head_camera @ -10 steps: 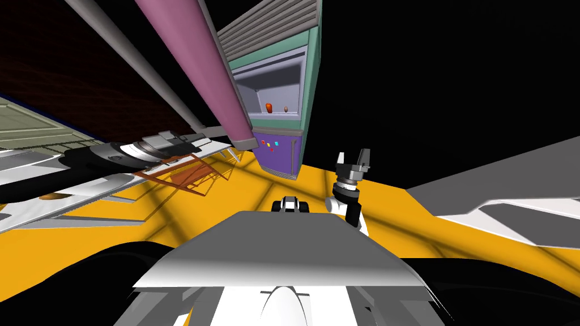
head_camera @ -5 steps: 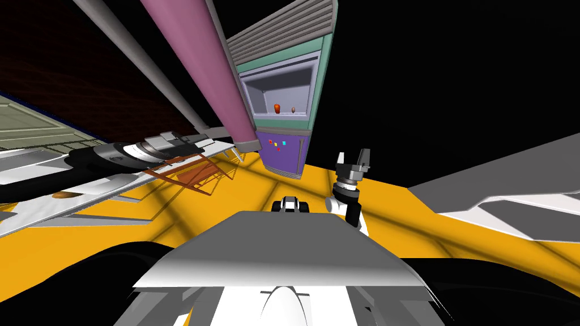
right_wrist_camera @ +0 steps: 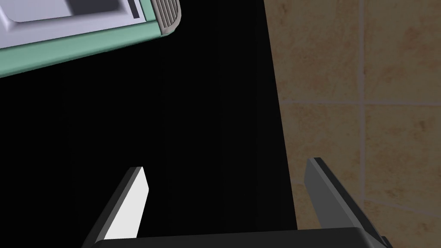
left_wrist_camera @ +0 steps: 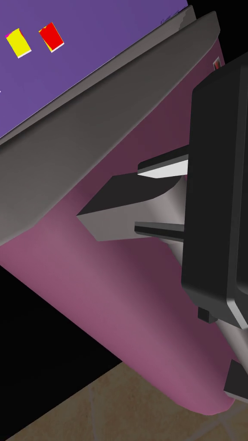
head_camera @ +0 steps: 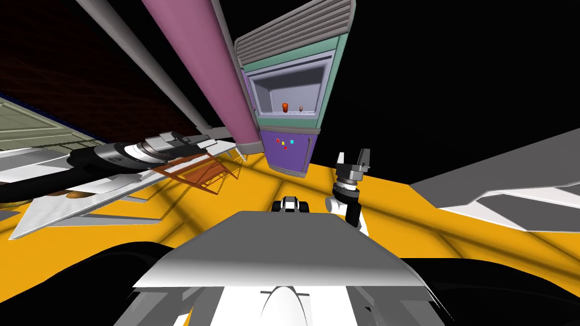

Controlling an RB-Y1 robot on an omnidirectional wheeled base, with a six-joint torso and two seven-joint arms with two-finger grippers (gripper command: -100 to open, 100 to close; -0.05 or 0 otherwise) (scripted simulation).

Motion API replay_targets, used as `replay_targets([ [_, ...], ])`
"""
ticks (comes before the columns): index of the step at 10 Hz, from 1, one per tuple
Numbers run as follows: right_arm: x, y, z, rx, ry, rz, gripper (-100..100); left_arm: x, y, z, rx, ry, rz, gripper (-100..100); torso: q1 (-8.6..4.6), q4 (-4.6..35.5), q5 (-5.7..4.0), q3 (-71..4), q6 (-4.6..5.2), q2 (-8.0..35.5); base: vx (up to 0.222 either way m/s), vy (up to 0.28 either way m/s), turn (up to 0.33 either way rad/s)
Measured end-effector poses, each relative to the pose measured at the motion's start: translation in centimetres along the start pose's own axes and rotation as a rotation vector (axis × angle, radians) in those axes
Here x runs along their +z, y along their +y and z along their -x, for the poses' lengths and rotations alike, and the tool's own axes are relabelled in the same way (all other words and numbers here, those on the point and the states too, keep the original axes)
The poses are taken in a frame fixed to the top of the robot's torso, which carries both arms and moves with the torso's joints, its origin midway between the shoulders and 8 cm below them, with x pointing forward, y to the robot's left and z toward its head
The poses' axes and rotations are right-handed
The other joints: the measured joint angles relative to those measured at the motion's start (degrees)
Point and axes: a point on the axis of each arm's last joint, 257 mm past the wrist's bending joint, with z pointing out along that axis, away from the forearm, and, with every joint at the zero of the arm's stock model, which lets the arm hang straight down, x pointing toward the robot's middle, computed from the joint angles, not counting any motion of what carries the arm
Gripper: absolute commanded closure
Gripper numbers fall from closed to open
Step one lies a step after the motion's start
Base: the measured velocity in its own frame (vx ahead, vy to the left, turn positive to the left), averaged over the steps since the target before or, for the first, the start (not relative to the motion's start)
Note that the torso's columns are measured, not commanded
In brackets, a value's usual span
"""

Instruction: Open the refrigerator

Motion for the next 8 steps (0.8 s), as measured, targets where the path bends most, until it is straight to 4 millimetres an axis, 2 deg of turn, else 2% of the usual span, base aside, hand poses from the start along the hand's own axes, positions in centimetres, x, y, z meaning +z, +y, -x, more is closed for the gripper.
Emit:
replay_targets([
  [1, 0.0, 0.0, 0.0, 0.000, 0.000, 0.000, 0, 0.1, -0.3, -0.1, 0.002, 0.005, -0.009, 100, -0.47, -0.11, 0.04, 0.07, -0.03, -0.02, -0.021, 0.201, 0.025],
  [4, 0.0, 0.0, 0.0, 0.000, 0.000, 0.000, 0, 0.7, -1.5, -1.7, -0.006, 0.056, -0.051, 100, 0.07, 0.01, 0.06, 0.05, 0.03, 0.05, 0.009, 0.249, -0.010],
  [8, 0.0, 0.0, 0.0, 0.000, 0.000, 0.000, 0, 1.3, -3.2, -3.6, -0.012, 0.113, -0.105, 100, -0.17, -0.12, -0.05, -0.20, 0.18, -0.23, 0.013, 0.265, -0.006],
])
